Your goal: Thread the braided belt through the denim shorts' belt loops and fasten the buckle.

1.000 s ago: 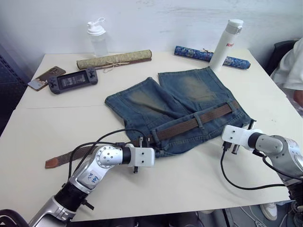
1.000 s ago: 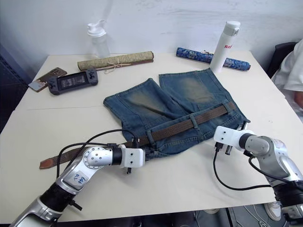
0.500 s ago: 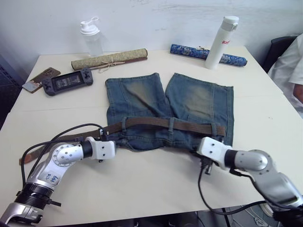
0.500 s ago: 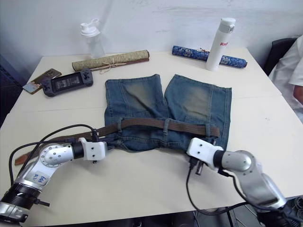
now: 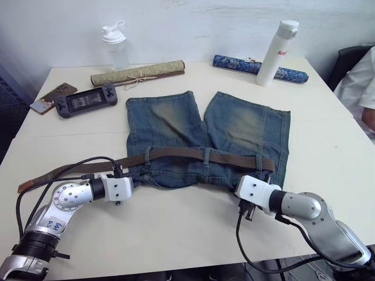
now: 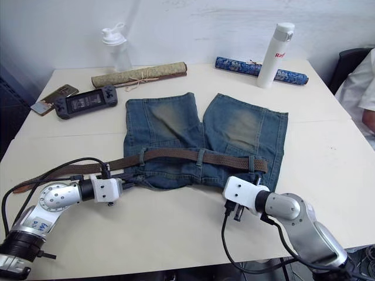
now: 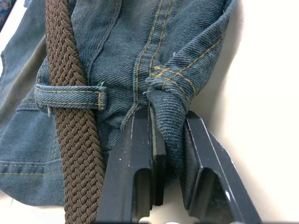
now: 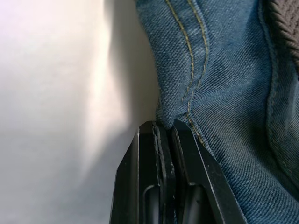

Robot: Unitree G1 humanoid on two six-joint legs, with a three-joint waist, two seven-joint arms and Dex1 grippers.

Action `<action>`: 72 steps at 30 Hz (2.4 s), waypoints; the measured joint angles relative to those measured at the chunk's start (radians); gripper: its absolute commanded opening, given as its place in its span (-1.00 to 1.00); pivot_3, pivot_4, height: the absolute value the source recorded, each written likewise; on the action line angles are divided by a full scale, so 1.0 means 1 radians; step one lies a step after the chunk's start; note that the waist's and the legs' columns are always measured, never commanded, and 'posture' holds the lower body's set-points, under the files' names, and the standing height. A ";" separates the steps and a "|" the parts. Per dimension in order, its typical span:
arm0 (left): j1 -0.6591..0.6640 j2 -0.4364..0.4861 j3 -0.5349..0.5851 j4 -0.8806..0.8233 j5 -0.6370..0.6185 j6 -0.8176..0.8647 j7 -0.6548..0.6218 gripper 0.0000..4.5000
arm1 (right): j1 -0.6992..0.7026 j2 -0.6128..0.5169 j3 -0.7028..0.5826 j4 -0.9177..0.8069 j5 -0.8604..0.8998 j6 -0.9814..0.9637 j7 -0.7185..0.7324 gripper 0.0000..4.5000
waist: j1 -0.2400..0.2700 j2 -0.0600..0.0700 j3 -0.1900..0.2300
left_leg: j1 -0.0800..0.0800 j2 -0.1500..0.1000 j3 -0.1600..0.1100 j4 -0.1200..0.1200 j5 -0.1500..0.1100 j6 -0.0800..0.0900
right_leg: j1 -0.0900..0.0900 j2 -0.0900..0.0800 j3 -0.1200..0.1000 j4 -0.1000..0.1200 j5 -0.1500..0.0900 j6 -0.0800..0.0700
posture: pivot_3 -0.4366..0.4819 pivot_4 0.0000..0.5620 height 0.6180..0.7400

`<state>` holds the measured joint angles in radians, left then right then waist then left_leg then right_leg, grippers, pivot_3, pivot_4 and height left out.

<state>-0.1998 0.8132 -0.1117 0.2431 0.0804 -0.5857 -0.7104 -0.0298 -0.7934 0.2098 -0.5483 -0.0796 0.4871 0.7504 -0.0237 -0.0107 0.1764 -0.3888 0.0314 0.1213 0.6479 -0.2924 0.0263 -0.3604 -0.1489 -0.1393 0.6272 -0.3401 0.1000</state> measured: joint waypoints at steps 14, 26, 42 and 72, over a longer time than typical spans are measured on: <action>0.063 0.025 -0.003 -0.033 -0.030 -0.035 -0.031 -0.71 | -0.009 -0.123 0.024 0.142 -0.186 -0.334 -0.070 -1.00 | -0.002 0.000 -0.002 | 0.002 0.000 0.002 0.000 -0.001 0.000 | 0.001 0.000 0.001 -0.001 0.000 0.001 | -0.05 -0.47 0.63; 0.091 -0.008 -0.007 -0.091 -0.038 0.025 -0.038 -0.60 | 0.004 -0.080 -0.027 0.202 -0.174 -0.349 -0.108 -0.48 | 0.012 0.000 -0.005 | 0.002 0.000 0.001 0.001 -0.001 0.001 | 0.002 -0.001 0.002 -0.001 0.000 0.001 | -0.05 -0.47 0.63; 0.155 0.186 0.179 -0.430 -0.679 0.762 -0.388 0.57 | -0.154 -0.163 -0.543 0.186 0.592 0.324 0.258 0.98 | 0.017 0.011 0.019 | -0.001 0.000 -0.001 0.000 -0.001 0.004 | -0.001 0.000 0.002 0.000 0.000 0.000 | -0.05 -0.47 0.63; -0.463 -0.153 0.055 0.274 -0.500 1.115 -0.483 0.57 | -0.668 -0.051 -0.336 0.836 0.641 0.738 0.169 0.65 | 0.021 0.008 0.022 | -0.033 -0.003 0.006 0.017 0.009 0.004 | -0.034 0.009 0.000 0.024 0.002 0.004 | -0.05 -0.47 0.63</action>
<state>-0.6631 0.6600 -0.0566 0.5174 -0.4195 0.5294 -1.1932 -0.6982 -0.8448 -0.1259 0.2873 0.5617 1.2252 0.9197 -0.0026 -0.0024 0.1983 -0.4215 0.0284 0.1272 0.6649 -0.2832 0.0307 -0.3943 -0.1400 -0.1391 0.6516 -0.3380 0.1041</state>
